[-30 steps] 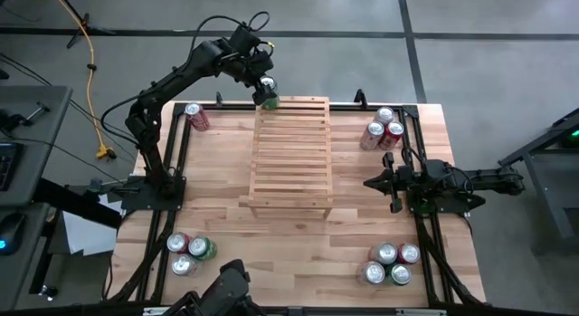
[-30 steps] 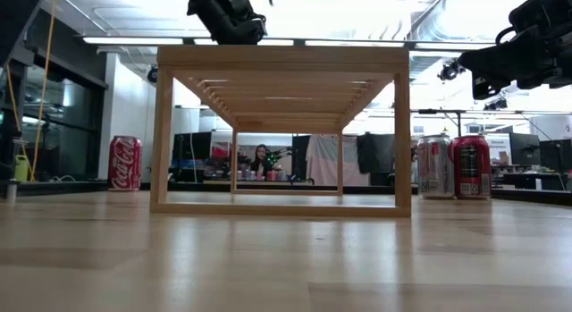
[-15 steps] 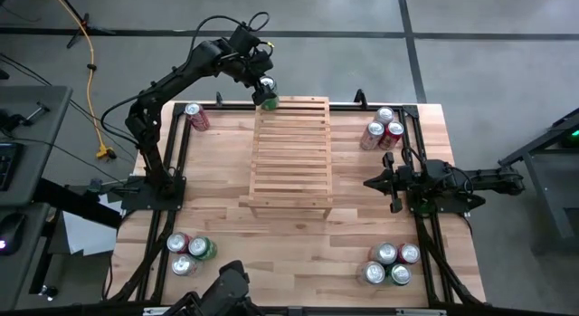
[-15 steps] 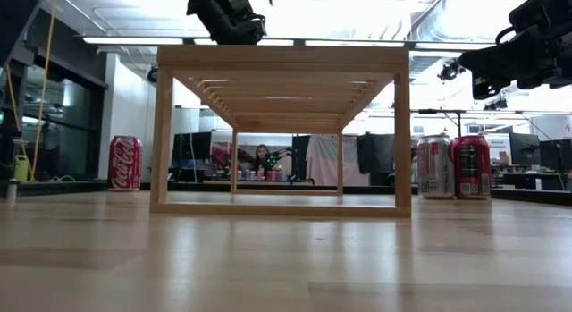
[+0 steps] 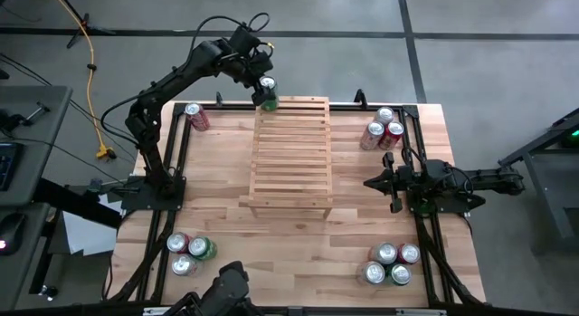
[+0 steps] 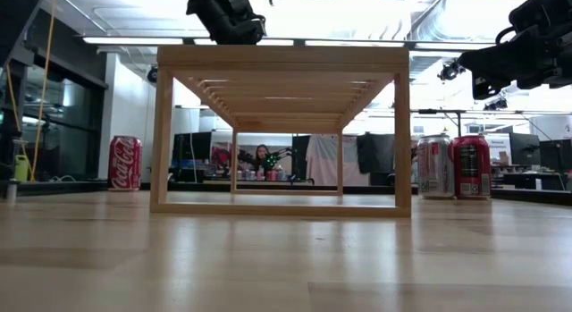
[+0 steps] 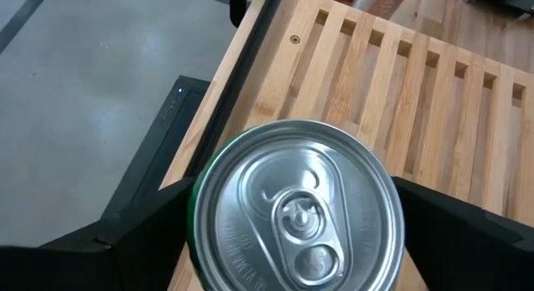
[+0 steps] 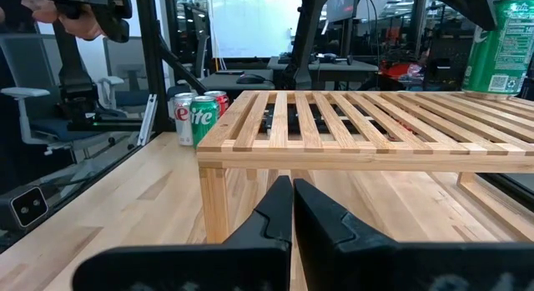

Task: Place canned beverage on shelf
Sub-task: Put the top green soda can on the shelf, then put the right green soda can on the shelf aligned with the other green soda can

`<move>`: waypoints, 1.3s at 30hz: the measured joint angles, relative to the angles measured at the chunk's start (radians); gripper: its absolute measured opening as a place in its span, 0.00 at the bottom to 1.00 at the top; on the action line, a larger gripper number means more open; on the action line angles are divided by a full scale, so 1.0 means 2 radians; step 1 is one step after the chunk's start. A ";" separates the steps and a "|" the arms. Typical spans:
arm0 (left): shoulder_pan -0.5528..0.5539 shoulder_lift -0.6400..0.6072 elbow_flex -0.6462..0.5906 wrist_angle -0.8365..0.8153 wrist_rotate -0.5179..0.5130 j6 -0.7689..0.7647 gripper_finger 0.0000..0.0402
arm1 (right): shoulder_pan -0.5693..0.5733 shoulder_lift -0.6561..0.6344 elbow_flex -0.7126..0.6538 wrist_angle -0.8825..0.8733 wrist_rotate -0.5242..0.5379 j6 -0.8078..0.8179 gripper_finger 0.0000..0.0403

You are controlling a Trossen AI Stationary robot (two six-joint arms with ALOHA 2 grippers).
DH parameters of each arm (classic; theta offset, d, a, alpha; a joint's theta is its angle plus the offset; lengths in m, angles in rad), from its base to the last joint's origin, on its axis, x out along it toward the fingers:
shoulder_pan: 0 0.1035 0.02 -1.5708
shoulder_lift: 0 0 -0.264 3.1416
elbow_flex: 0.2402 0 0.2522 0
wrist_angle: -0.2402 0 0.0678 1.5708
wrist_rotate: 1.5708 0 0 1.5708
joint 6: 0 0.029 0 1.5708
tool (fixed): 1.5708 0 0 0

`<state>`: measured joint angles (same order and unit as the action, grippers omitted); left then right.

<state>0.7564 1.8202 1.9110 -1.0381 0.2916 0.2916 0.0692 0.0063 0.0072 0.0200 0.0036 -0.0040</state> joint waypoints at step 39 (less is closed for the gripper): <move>-0.055 -0.293 -0.161 0.152 0.020 -0.150 1.00 | 0.000 0.000 0.000 0.000 0.000 0.000 0.00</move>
<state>0.6472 1.2349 1.5892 -0.7337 0.3315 -0.0090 0.0692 0.0063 0.0074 0.0200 0.0034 -0.0040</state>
